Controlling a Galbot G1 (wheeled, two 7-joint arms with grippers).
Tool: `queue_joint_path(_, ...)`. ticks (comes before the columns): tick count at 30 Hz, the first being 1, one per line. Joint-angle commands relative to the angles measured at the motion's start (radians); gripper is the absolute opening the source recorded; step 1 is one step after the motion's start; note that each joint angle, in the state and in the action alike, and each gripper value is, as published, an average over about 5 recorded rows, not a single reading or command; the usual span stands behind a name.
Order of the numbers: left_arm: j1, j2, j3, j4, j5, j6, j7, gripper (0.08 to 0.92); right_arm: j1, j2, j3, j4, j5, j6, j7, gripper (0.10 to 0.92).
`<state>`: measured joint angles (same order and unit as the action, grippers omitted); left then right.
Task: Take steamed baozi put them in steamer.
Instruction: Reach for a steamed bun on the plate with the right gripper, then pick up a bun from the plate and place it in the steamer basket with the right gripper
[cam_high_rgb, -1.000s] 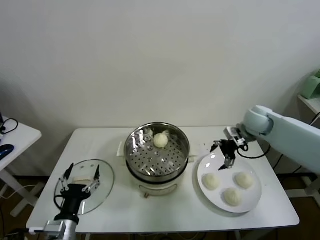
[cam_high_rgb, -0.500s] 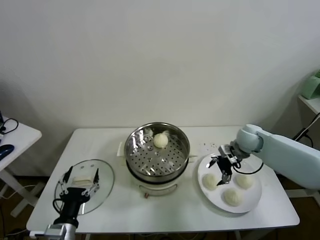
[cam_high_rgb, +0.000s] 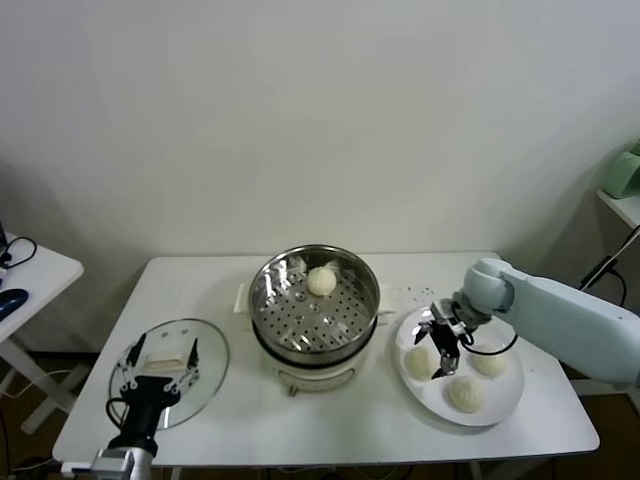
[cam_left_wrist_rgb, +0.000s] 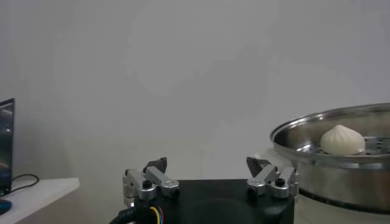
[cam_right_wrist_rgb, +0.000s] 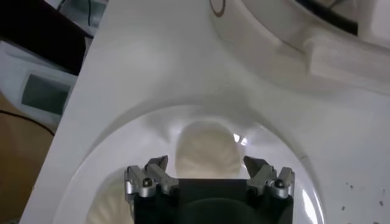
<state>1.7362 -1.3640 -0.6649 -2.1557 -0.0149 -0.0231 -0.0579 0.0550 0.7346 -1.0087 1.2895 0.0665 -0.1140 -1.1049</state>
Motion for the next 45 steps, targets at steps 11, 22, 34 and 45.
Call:
queue_joint_path(11, -0.002, 0.003, 0.006, -0.003, 0.000, 0.005, -0.009, 0.823, -0.015, 0.028, 0.002, -0.038, -0.026, 0.007, 0.003, 0.753)
queue_joint_path(22, -0.001, 0.002, 0.004, -0.014, -0.006, 0.014, -0.010, 0.823, -0.013, 0.040, 0.006, -0.048, -0.025, 0.007, 0.010, 0.701)
queue_joint_path(34, 0.001, 0.002, 0.003, -0.011, -0.006, 0.013, -0.009, 0.823, 0.044, -0.010, 0.005, -0.012, 0.071, -0.002, 0.013, 0.670)
queue_joint_path(45, 0.003, 0.009, 0.004, -0.005, -0.024, 0.012, -0.004, 0.823, 0.514, -0.099, -0.258, 0.023, 0.472, -0.040, 0.013, 0.653)
